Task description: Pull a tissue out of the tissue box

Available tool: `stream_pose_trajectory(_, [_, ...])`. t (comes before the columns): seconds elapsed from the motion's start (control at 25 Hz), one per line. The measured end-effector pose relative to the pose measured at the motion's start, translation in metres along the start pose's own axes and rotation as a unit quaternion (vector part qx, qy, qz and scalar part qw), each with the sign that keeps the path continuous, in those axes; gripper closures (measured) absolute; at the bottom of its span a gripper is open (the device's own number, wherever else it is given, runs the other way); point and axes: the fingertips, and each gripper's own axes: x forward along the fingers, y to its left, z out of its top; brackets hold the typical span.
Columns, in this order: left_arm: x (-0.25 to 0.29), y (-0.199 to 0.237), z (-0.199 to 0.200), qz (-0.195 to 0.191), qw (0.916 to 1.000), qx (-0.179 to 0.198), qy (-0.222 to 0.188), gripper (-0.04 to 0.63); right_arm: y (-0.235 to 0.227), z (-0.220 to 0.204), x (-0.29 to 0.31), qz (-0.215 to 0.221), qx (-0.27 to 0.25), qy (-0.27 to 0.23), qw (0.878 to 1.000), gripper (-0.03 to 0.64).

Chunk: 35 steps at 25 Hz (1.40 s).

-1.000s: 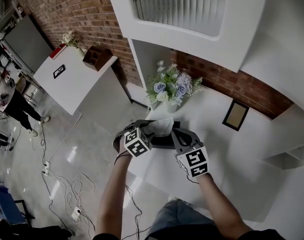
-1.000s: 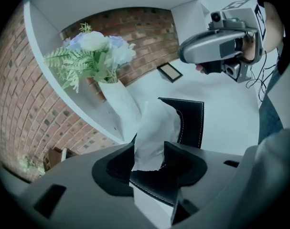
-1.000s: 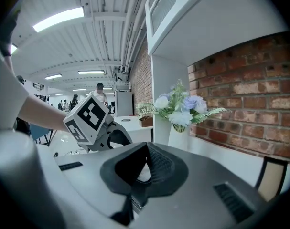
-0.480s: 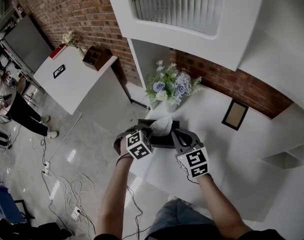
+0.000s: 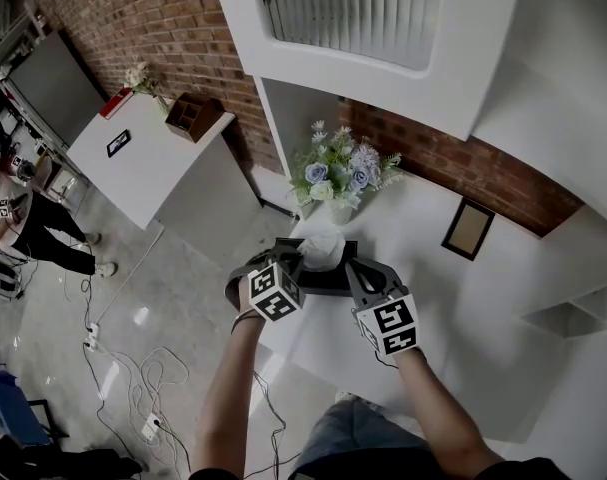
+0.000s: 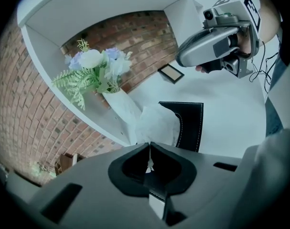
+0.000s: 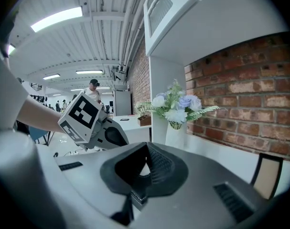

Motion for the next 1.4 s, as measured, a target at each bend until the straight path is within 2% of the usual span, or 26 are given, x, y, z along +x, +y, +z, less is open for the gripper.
stream_pose_trajectory(0.28, [-0.012,0.010,0.013,0.048,0.9986,-0.002,-0.021,0.584,-0.002,-0.001,-0.006,-0.004,0.002,-0.002,1.000,0.618])
stream_pose_trajectory(0.56, [-0.031,0.023,0.021,0.081,0.9952,-0.025,-0.049,0.584,0.000,-0.002,-0.014,-0.008,0.005,-0.003,1.000,0.618])
stream_pose_trajectory(1.04, [-0.060,0.027,0.040,0.107,0.9912,0.000,-0.078,0.584,0.004,0.005,-0.027,-0.019,0.006,-0.011,1.000,0.618])
stream_pose_trajectory(1.24, [-0.075,0.021,0.053,0.114,0.9878,-0.013,-0.106,0.584,-0.007,0.009,-0.043,-0.045,0.008,-0.021,0.999,0.618])
stream_pose_trajectory(1.4, [-0.091,0.016,0.072,0.125,0.9805,-0.038,-0.147,0.584,-0.028,0.013,-0.066,-0.089,0.017,-0.040,0.995,0.618])
